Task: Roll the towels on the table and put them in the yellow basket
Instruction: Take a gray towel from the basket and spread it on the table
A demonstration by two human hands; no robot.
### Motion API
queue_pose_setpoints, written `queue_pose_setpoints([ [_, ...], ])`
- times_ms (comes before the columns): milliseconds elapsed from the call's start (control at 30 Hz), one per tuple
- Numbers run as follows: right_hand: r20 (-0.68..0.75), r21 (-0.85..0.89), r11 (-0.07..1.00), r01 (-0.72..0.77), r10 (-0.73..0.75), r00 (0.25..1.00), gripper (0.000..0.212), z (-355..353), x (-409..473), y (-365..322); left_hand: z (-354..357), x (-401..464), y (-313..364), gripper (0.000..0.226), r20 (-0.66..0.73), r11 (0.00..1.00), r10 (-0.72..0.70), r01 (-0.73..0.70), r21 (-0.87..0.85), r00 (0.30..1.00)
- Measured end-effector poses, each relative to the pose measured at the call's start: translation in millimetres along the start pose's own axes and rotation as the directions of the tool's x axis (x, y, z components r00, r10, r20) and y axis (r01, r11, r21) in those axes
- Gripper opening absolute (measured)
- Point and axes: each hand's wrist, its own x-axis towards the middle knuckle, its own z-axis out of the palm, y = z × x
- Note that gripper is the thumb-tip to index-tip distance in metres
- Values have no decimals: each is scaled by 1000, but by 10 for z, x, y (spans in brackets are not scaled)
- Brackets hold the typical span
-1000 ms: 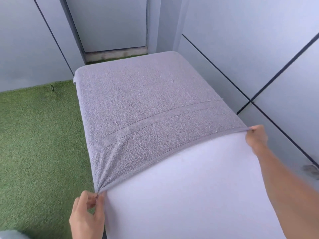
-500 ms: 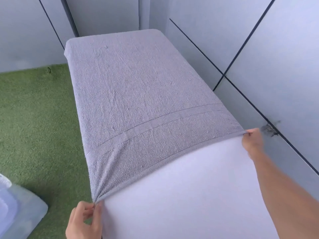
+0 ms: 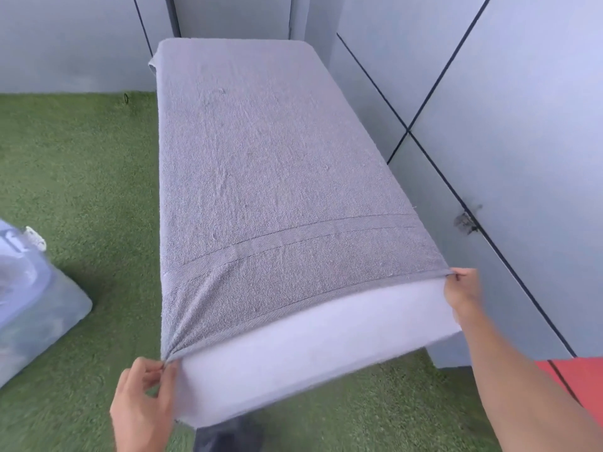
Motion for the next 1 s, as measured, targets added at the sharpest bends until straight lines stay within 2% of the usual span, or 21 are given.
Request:
queue_pose_setpoints([
  [100, 32, -36, 999, 25, -23, 999, 23, -139, -97, 95, -97, -132, 22, 21, 9, 999, -7, 6, 44, 1000],
  [167, 68, -166, 983, 78, -67, 995, 19, -232, -177, 88, -139, -185, 77, 16, 51, 995, -19, 14, 103, 999],
  [233, 115, -324, 919, 223, -196, 974, 20, -305, -264, 55, -148, -196, 187, 9, 67, 970, -14, -3, 245, 998],
  [300, 188, -428, 792, 436, -393, 900, 29, -321, -364, 15, -106, -205, 280, 16, 92, 882, 124, -152, 446, 988],
  [367, 288, -473, 646, 599, -530, 798, 35, -312, -439, -30, -6, -219, 369, 24, 182, 746, 292, -343, 571, 939],
  [433, 356, -453, 563, 691, -597, 719, 35, -314, -413, -71, 140, -214, 501, 29, 246, 678, 351, -426, 599, 904],
  [500, 376, -370, 570, 734, -630, 679, 28, -342, -293, -80, 311, -204, 636, 27, 260, 670, 345, -431, 605, 902],
  [567, 409, -265, 580, 771, -656, 634, 23, -382, -158, -53, 417, -194, 740, 26, 241, 696, 331, -408, 591, 912],
  [633, 457, -182, 545, 819, -690, 561, 22, -410, -34, -9, 459, -196, 782, 29, 230, 734, 323, -396, 552, 918],
  [700, 491, -145, 494, 858, -716, 495, 23, -447, 50, 16, 450, -228, 788, 16, 205, 760, 313, -374, 531, 927],
  [833, 555, -99, 496, 863, -692, 462, 22, -562, 172, 68, 331, -291, 698, 26, 240, 790, 282, -367, 492, 929],
  [933, 672, -56, 496, 866, -623, 400, 19, -649, 317, 128, 235, -253, 582, 14, 308, 785, 306, -422, 453, 901],
  [1000, 737, -59, 535, 843, -546, 398, 21, -690, 385, 65, 166, -179, 578, 17, 347, 799, 295, -429, 421, 890],
])
